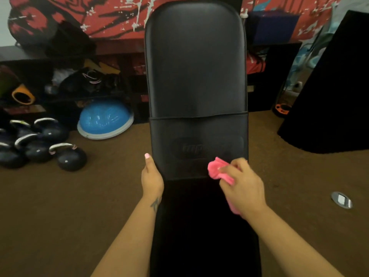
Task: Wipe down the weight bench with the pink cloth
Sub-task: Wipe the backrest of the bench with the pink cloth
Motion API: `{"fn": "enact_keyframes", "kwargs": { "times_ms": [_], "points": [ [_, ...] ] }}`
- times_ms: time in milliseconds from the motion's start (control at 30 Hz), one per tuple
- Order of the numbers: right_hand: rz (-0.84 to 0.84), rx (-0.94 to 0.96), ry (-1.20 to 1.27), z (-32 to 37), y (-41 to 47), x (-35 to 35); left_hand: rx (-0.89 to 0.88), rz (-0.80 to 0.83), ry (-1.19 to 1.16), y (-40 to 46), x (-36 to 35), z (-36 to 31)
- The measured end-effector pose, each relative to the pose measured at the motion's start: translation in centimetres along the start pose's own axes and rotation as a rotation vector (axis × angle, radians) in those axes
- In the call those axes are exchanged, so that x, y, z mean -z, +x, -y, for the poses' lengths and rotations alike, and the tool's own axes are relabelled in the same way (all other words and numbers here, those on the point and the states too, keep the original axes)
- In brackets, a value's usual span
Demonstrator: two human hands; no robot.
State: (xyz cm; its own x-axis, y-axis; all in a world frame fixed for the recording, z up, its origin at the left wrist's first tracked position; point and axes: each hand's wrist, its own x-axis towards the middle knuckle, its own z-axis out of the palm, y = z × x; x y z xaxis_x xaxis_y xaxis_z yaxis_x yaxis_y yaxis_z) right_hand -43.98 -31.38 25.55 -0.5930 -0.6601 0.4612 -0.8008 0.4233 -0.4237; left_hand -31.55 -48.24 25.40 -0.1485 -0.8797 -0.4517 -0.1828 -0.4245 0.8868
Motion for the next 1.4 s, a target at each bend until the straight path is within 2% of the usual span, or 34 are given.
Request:
{"fn": "enact_keyframes", "kwargs": {
  "times_ms": [167,233,333,467,600,767,900,1033,1233,1400],
  "points": [
    [-0.148,-0.077,0.041,1.5,2.6,-0.6,-0.028,0.009,-0.011,-0.1,-0.1,-0.1],
    [-0.094,0.008,0.039,2.5,1.8,-1.6,-0.028,0.007,-0.011,0.0,-0.1,0.0],
    [0.091,0.107,-0.001,2.4,-0.5,-2.1,-0.032,0.004,0.002,0.2,-0.2,0.2],
    [-0.022,0.049,-0.001,0.9,0.1,-1.0,-0.04,0.021,-0.008,0.8,-0.1,0.6],
    [-0.151,0.011,0.036,3.2,2.7,-2.2,-0.001,0.07,0.017,1.1,0.2,0.6],
    [0.014,0.223,0.021,5.5,0.2,-4.4,0.072,0.215,-0.01,2.3,0.9,1.3],
    [-0.059,0.203,-0.007,3.2,0.8,-2.7,0.117,0.256,-0.025,3.4,1.0,2.5],
    [-0.187,0.106,0.012,3.3,2.7,-3.0,0.068,0.322,-0.075,3.8,0.9,2.9],
    [-0.117,0.27,0.016,4.4,-0.7,-5.3,-0.046,0.344,-0.133,3.6,0.7,3.4],
    [-0.234,0.188,-0.053,2.7,1.4,-3.4,-0.139,0.381,-0.135,4.0,0.7,3.8]
  ]
}}
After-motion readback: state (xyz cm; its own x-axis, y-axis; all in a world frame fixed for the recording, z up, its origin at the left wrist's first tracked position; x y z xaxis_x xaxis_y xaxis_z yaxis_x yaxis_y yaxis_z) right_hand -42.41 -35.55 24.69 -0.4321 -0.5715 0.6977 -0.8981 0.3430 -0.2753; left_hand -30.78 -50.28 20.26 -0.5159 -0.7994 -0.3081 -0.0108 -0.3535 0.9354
